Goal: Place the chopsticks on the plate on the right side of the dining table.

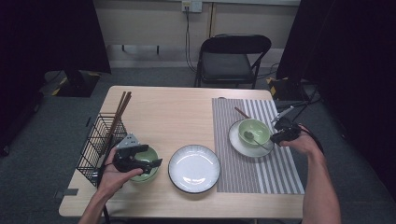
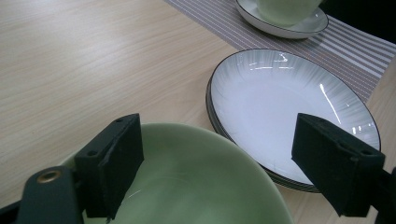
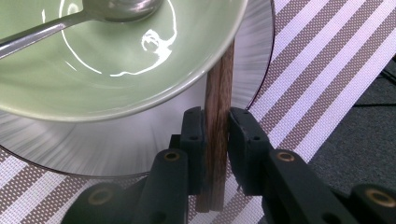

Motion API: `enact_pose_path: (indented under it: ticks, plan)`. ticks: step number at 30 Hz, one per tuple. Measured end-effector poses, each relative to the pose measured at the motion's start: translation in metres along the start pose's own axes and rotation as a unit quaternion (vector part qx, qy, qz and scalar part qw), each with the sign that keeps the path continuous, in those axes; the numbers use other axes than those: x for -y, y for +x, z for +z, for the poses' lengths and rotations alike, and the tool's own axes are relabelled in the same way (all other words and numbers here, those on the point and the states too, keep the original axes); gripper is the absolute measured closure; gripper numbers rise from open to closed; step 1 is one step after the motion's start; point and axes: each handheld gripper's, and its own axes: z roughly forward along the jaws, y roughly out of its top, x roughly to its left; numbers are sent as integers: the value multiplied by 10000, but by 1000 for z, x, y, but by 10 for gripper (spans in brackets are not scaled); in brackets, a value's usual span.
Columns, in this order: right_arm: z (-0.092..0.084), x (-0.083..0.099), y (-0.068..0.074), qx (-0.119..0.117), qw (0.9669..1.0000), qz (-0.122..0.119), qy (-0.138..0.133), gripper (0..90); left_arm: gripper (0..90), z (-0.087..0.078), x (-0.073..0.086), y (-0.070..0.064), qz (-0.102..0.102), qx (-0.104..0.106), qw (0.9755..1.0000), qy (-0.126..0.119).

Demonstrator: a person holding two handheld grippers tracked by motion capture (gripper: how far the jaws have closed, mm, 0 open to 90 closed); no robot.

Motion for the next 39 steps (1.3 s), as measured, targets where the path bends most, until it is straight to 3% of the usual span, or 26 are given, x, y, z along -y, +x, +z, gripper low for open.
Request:
enact_pose_path:
  ticks: [2,6,13,19,24,30,39]
  plan:
    - [0,0,-1,-78,9999,125,36,673,163,0,0,0,22,0,10000,-10]
    - [-4,1,-3,-112,9991,396,-35,625,163,-2,0,0,1,-20,10000,-57]
    - [-13,6,0,-36,9967,721,-366,579,163,-5,0,0,-17,-35,9999,-97]
    - [-17,11,7,108,9916,1120,-634,565,163,-7,0,-2,25,-37,9999,-114]
    - [-19,17,9,254,9894,1221,-745,565,163,-7,-2,-3,55,-21,9999,-125]
    - [-24,21,15,463,9840,1445,-938,566,163,-7,-1,-3,17,-32,9999,-132]
    - [-37,29,28,636,9766,1587,-1304,553,163,-7,-2,-5,35,-30,9999,-145]
